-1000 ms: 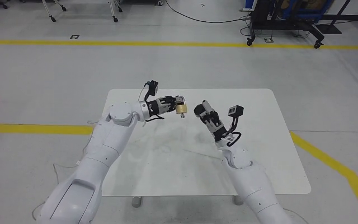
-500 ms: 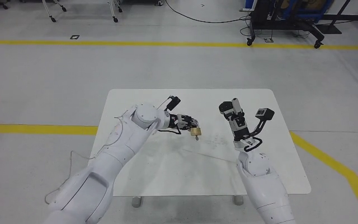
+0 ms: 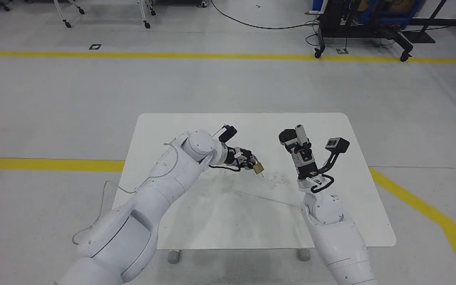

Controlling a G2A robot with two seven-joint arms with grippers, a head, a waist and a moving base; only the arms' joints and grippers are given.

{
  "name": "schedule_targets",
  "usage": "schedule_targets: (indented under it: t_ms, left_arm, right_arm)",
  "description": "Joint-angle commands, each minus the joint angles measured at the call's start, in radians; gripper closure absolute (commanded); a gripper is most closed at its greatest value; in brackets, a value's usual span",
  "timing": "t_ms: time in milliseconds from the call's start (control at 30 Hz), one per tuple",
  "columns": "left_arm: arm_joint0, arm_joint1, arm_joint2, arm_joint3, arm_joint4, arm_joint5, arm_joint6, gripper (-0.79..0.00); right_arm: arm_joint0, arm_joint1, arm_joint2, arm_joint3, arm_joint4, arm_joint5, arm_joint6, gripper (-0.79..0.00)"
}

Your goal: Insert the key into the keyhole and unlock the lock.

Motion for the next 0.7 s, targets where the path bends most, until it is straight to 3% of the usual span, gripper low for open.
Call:
schedule_targets:
  t_ms: [0, 67, 133, 500, 633, 667]
  left_arm:
    - [-0.005, -0.006, 0.001, 0.016, -0.001, -0.007, -0.002, -0.062]
    - [-0.008, -0.012, 0.003, 0.029, 0.000, -0.013, -0.004, -0.206]
    - [-0.012, -0.018, 0.004, 0.040, -0.001, -0.018, -0.008, -0.292]
    - [-0.041, -0.027, -0.023, 0.095, -0.008, -0.078, -0.002, -0.271]
    - [-0.054, -0.009, -0.069, 0.120, -0.034, -0.159, 0.015, -0.320]
    - [-0.057, -0.003, -0.084, 0.125, -0.044, -0.185, 0.018, -0.394]
  right_arm:
    - [0.000, 0.000, 0.000, 0.000, 0.000, 0.000, 0.000, -0.785]
    - [0.000, 0.000, 0.000, 0.000, 0.000, 0.000, 0.000, -0.785]
    - [0.000, 0.000, 0.000, 0.000, 0.000, 0.000, 0.000, -0.785]
    - [0.000, 0.000, 0.000, 0.000, 0.000, 0.000, 0.000, -0.785]
    - [0.000, 0.000, 0.000, 0.000, 0.000, 0.000, 0.000, -0.785]
    - [0.000, 0.000, 0.000, 0.000, 0.000, 0.000, 0.000, -0.785]
